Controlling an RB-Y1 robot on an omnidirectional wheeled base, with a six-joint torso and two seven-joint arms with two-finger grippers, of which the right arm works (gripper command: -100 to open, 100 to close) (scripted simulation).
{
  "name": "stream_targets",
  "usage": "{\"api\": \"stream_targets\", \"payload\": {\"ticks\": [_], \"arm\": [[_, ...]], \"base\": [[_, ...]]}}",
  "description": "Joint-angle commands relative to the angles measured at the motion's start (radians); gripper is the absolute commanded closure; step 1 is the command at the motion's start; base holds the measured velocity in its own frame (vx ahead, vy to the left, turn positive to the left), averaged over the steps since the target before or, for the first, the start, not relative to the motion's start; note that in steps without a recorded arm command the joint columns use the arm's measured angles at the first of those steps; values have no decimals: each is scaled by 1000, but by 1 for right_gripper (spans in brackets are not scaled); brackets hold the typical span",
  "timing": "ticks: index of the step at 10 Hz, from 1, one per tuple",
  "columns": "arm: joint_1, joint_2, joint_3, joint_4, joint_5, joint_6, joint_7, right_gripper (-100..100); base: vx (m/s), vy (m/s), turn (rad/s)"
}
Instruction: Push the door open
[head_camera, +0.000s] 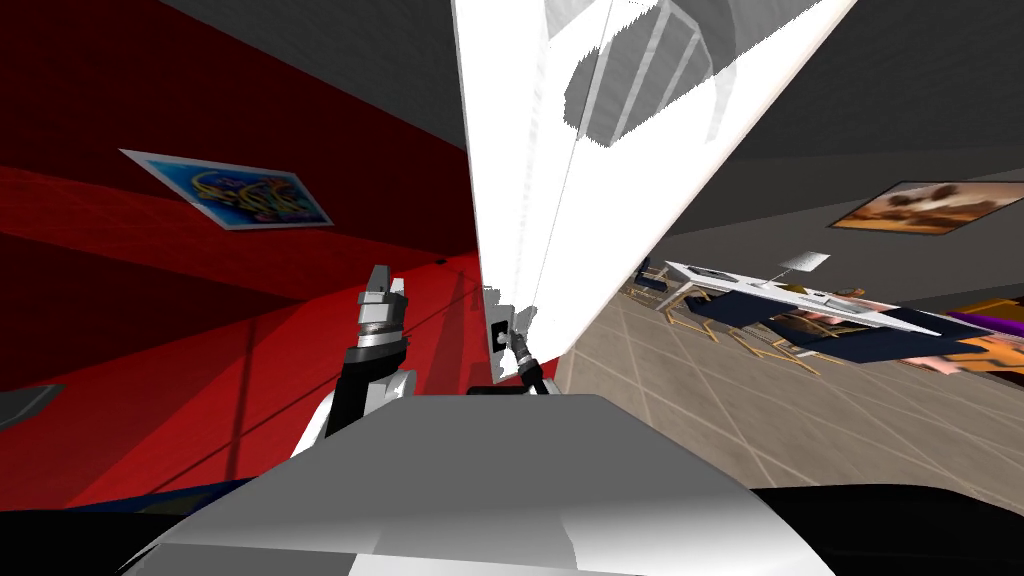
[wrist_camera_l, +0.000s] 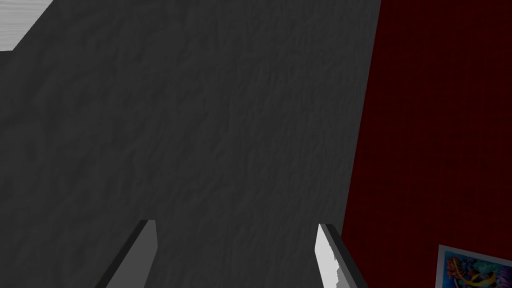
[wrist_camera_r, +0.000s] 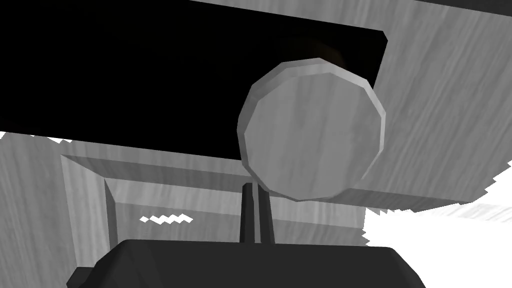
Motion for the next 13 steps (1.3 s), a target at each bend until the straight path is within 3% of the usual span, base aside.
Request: {"api": "stream_targets", "payload": {"ticks": [1,4,8,9,11,13], "arm": [[29,0,20,-21,7,3,6,-100],[81,20,56,-57,20,8,17,-100],[146,84,101,-104,36,14,31,-100],[131,77,94,-95,34,17,29,-100],[116,29,88,-87,30,20,30,-100],[105,23,83,-81,27,21,30,-100]], "base": [[-117,-42,-120],[-204,-33,-99],[-191,-41,-86],[-73,-17,-8],[123,46,11],[180,97,5]]}}
